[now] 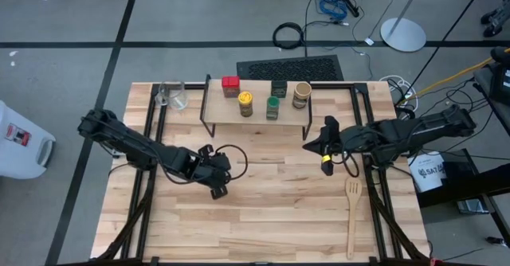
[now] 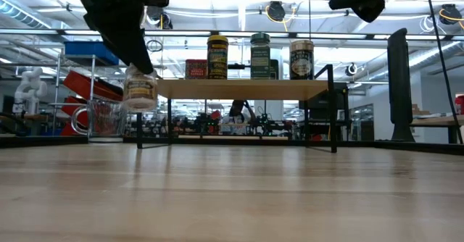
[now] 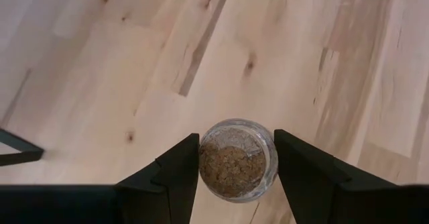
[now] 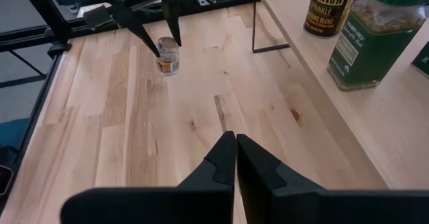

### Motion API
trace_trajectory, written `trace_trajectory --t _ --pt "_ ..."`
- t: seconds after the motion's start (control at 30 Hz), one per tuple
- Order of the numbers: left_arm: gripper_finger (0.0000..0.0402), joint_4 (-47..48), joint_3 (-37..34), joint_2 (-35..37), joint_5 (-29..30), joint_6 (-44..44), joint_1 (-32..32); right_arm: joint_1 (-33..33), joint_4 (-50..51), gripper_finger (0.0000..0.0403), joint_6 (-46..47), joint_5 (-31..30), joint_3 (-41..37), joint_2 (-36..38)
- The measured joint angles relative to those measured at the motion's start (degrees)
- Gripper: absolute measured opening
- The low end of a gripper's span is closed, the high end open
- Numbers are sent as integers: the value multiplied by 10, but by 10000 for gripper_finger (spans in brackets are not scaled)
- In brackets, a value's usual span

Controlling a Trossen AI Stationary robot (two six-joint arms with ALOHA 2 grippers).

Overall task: Shelf spices
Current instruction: Remove the brown seasoning bottle from the shelf

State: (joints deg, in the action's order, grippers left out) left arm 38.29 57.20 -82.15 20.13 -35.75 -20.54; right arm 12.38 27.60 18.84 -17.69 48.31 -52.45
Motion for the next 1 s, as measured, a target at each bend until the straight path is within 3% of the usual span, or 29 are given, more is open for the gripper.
trace_trajectory --t 0.7,1.0 --pt "192 17 0 -105 15 -30 -19 1 -8 0 35 16 0 -60" --pt "192 7 0 -113 1 -29 -21 1 -8 0 35 17 0 -83"
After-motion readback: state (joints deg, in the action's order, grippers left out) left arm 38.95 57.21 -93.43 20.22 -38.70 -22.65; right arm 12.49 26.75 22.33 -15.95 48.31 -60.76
